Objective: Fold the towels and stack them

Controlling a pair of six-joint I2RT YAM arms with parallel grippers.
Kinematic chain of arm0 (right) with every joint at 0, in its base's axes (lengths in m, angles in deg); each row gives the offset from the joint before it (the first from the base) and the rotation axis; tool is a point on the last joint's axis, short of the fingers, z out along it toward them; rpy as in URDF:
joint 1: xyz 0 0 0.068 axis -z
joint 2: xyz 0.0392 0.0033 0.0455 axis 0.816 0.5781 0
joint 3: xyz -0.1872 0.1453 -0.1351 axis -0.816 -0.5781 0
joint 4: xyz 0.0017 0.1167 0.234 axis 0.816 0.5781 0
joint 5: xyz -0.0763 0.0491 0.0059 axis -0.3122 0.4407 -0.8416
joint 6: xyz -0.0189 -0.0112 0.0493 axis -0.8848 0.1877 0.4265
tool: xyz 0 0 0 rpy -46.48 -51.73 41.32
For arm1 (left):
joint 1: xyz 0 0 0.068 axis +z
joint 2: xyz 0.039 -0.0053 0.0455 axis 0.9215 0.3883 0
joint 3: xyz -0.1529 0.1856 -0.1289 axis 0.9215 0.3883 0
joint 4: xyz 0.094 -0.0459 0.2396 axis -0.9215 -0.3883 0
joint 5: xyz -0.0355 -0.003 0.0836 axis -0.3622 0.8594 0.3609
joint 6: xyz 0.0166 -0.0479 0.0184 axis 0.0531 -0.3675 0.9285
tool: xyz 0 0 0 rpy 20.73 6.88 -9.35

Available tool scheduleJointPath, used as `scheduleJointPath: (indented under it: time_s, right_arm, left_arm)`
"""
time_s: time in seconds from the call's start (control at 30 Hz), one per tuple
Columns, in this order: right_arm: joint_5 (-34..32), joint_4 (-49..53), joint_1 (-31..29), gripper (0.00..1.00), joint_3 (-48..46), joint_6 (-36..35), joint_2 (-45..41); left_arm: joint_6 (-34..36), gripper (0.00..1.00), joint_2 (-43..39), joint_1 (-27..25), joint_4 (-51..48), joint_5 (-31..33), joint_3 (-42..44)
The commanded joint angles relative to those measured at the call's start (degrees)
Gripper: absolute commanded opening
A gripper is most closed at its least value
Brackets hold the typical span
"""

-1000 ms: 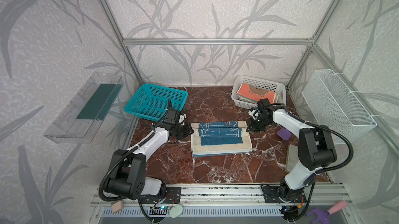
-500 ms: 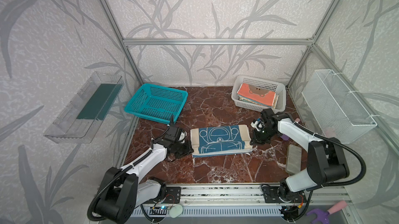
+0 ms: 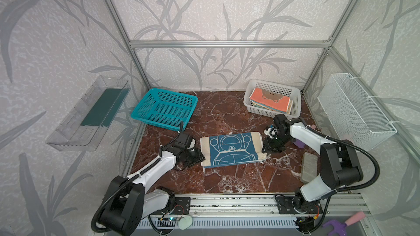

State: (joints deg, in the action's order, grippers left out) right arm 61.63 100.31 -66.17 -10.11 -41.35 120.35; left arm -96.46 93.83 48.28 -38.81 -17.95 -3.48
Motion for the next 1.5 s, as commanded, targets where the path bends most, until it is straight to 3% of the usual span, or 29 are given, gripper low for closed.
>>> scheduleJointPath:
  time_s: [0.0,0.13,0.37,0.47,0.57,0.8,1.1,1.23,1.47]
  right_arm:
    - [-2.0,6.6,0.3,0.47,3.3,-1.2,-4.2]
    - [-1.0,6.8,0.2,0.48,6.0,-0.4,-3.3]
    - [-0.1,0.0,-6.0,0.45,8.2,2.3,4.2]
    - [1.4,-1.2,-6.5,0.23,5.9,2.2,7.2]
    - [-0.7,-0.7,-6.5,0.19,1.4,1.5,7.6]
    - [-2.3,0.0,-6.5,0.43,-4.3,1.7,4.4]
    - [-4.6,4.3,-3.5,0.49,4.3,0.9,0.2]
    - [-1.6,1.6,0.8,0.52,5.7,1.4,1.7]
    - [0.2,-5.4,1.3,0.57,5.7,5.6,7.9]
  left_arm:
    - [1.6,0.48,-5.9,0.8,-6.7,5.7,-2.1]
    - [2.2,0.42,-5.7,0.9,-4.6,4.6,-3.6]
    - [3.6,0.31,9.0,-5.2,-1.1,0.3,-8.5]
    - [3.7,0.31,13.4,-6.8,-0.5,1.7,-7.0]
    - [2.9,0.31,15.9,-6.8,-1.4,2.6,-4.3]
    - [3.2,0.31,15.1,-6.8,-3.1,3.4,-3.6]
    - [6.2,0.32,13.3,-10.0,-7.8,7.6,-17.1]
    - [6.6,0.31,19.1,-14.0,-4.3,8.0,-24.6]
    - [5.6,0.31,36.6,-23.8,1.7,4.4,-39.8]
